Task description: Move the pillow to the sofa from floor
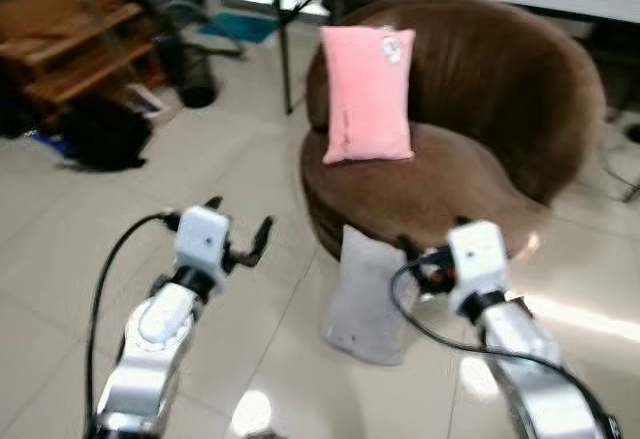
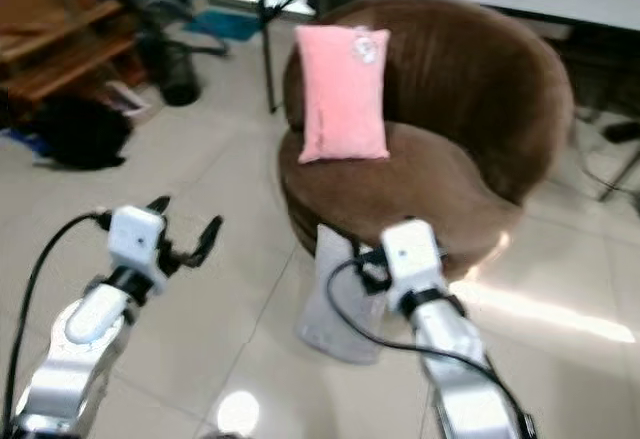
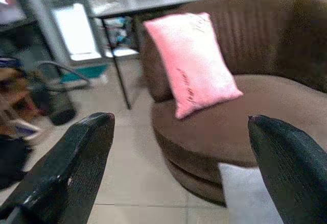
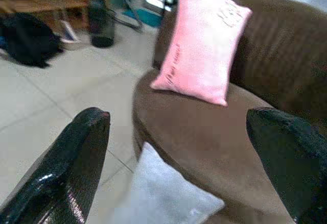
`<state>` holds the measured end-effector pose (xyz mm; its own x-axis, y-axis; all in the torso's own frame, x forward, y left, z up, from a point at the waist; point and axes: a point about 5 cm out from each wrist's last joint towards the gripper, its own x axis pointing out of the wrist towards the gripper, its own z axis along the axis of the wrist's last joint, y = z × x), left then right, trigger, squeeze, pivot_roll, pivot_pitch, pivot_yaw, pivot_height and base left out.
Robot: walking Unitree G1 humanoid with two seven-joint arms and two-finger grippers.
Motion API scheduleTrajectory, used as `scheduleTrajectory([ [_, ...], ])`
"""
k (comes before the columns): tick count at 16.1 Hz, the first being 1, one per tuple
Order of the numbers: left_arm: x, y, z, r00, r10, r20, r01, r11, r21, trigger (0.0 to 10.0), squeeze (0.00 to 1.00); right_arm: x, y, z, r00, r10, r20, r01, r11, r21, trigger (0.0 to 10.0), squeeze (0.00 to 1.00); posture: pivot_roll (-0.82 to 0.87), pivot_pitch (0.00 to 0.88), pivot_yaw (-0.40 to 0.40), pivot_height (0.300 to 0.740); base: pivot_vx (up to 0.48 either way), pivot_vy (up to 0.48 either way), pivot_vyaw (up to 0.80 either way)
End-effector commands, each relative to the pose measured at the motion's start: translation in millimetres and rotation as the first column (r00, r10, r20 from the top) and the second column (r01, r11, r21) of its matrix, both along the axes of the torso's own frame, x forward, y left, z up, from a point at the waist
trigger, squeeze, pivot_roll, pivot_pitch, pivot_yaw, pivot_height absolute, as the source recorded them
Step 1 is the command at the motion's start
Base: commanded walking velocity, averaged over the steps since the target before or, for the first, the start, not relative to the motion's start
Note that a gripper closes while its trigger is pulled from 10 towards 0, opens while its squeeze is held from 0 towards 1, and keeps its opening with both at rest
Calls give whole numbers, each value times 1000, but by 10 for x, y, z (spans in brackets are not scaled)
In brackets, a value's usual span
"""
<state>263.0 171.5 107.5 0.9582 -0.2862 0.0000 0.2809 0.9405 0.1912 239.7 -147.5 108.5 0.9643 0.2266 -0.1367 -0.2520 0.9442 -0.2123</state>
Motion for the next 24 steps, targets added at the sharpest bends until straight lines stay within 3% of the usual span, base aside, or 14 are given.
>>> scheduleTrajectory([
  [1,9,-38,24,1000,-11,9,11,1000,4,10000,0,3,-72,2,1000,-24,5,24,999,-23,10000,0,-3,38,50,740,0,-420,800],
  [8,29,-58,110,999,-2,42,2,1000,-11,10000,0,23,-83,11,998,-59,23,59,998,-21,10000,0,-3,27,52,740,0,-419,800],
  [10,56,-74,231,996,51,77,-45,995,-89,10000,0,51,-181,-4,988,-152,11,152,988,-3,10000,0,-3,22,49,740,0,0,0],
  [13,61,-79,319,993,42,110,-32,996,-88,10000,0,40,-199,-11,987,-158,15,158,987,-14,10000,0,-4,12,50,740,0,0,0],
  [24,87,-60,336,994,37,100,-28,996,-90,10000,0,59,-129,-25,989,-145,10,145,989,15,10000,0,3,3,48,740,359,0,-80],
])
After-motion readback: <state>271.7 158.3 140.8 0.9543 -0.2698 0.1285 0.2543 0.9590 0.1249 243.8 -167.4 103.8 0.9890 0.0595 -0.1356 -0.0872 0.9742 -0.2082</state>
